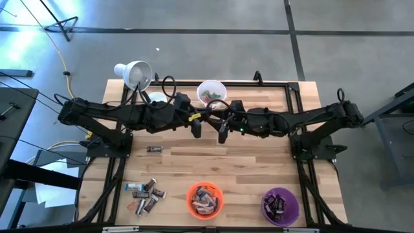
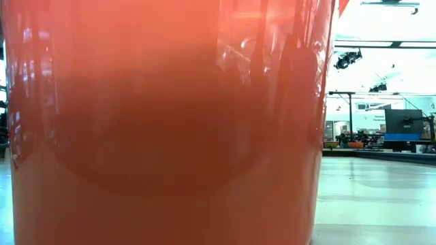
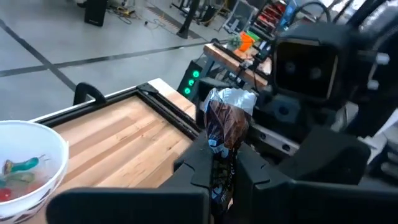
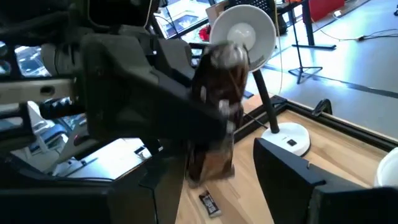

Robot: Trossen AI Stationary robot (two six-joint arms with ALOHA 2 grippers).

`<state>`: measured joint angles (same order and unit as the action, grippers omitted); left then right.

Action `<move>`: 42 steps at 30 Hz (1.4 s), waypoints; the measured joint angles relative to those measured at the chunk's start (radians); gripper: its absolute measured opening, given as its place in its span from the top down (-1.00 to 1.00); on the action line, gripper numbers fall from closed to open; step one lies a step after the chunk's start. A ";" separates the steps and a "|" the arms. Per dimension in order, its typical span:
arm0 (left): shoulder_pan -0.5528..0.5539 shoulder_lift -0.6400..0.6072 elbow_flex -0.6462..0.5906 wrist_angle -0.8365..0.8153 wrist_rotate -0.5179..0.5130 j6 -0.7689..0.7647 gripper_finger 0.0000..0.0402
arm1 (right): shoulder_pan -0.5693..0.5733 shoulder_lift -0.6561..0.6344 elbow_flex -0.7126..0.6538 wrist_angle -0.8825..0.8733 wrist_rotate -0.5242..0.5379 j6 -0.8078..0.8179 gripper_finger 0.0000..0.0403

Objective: Organize candy in baskets
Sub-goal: Put the dark brown chocolate bar into the dark purple bucket

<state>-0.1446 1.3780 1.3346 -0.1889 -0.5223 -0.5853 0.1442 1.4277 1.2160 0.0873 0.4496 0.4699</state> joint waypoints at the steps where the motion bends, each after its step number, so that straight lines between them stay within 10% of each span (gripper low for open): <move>1: 0.000 0.001 0.000 0.006 0.008 0.009 0.96 | -0.003 0.000 0.000 0.000 -0.006 0.000 0.06; 15: 0.001 0.029 0.002 0.064 0.034 0.042 0.96 | -0.028 0.001 -0.002 0.021 -0.052 0.005 0.10; 25: 0.002 0.031 0.000 0.078 0.064 0.049 0.96 | -0.028 0.001 -0.002 0.027 -0.075 0.026 0.81; 42: -0.001 0.025 0.000 0.081 0.067 0.187 0.67 | -0.024 0.001 0.000 0.025 -0.092 0.049 0.82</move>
<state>-0.1452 1.4030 1.3342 -0.1084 -0.4550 -0.3988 0.1200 1.4288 1.2160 0.1123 0.3576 0.5194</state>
